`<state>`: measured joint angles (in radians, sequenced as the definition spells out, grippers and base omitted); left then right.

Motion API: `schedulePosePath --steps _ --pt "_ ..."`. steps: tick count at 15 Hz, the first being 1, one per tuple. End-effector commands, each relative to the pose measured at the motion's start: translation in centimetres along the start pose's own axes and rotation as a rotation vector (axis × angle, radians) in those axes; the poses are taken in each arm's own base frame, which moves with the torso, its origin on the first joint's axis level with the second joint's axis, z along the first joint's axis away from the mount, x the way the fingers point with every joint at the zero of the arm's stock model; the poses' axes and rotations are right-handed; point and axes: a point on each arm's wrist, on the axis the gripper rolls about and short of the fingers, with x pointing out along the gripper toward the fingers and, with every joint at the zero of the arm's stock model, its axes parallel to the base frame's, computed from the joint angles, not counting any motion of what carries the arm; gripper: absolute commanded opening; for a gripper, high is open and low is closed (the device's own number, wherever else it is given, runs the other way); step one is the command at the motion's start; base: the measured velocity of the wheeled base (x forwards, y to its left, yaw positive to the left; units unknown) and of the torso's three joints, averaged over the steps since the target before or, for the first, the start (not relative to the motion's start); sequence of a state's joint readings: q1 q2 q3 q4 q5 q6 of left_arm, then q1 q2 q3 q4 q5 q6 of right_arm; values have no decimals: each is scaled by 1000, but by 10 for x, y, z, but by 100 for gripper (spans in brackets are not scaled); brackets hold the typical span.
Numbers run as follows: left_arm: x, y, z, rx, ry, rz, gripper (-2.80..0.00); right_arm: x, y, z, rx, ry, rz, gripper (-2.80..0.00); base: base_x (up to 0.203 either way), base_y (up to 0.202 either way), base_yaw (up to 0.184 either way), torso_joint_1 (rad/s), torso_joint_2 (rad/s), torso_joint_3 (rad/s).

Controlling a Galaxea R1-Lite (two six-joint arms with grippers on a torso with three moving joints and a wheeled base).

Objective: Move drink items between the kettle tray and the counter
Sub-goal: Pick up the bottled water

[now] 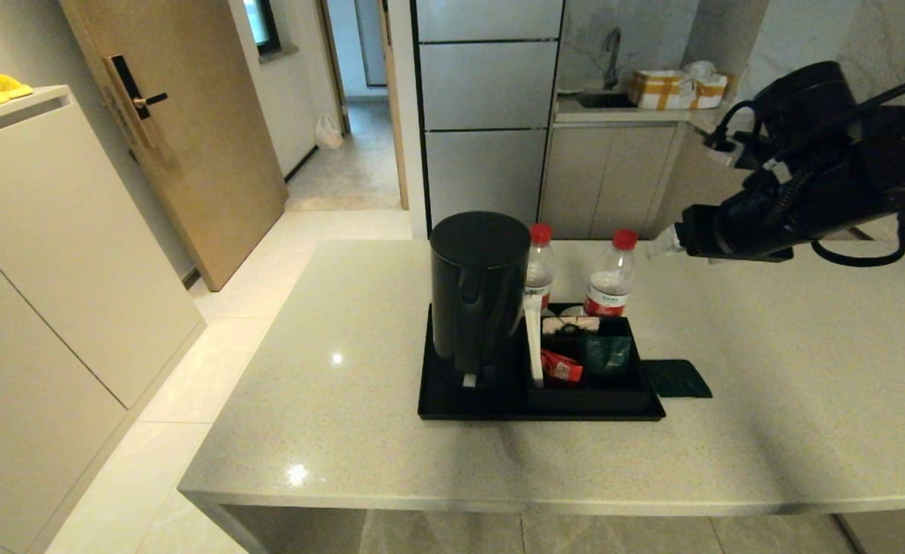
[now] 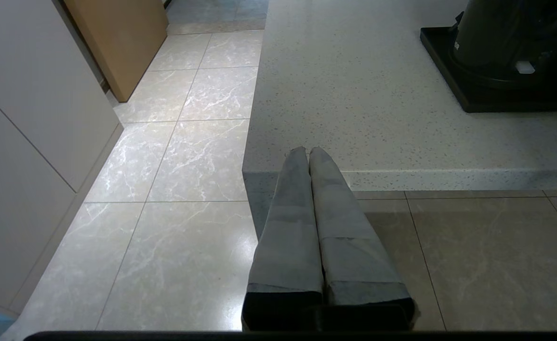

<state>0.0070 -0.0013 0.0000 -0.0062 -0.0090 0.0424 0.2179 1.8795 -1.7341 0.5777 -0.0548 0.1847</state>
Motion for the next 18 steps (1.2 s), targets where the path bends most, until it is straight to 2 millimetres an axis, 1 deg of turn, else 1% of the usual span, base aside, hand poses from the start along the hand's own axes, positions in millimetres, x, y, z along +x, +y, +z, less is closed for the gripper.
schedulePosePath --steps 1,3,5,7,9,11,18 --pt "0 0 0 1 1 0 -280 31 1 0 44 2 -72 0 0 0 0 0 0 0" --pt "0 0 0 1 0 0 -280 40 5 -10 49 21 -75 0 0 0 0 0 0 0" --pt "0 0 0 1 1 0 -280 51 12 -13 47 -47 -56 0 0 0 0 0 0 0" --pt "0 0 0 1 1 0 -280 64 24 -21 26 -40 -38 0 0 0 0 0 0 0" --pt "0 0 0 1 1 0 -280 69 27 -20 24 -48 -36 0 0 0 0 0 0 0" --pt "0 0 0 1 1 0 -280 80 33 -22 20 -84 -21 0 0 0 0 0 0 0" --pt "0 0 0 1 1 0 -280 112 34 -28 12 -111 -84 0 0 0 0 0 0 0"
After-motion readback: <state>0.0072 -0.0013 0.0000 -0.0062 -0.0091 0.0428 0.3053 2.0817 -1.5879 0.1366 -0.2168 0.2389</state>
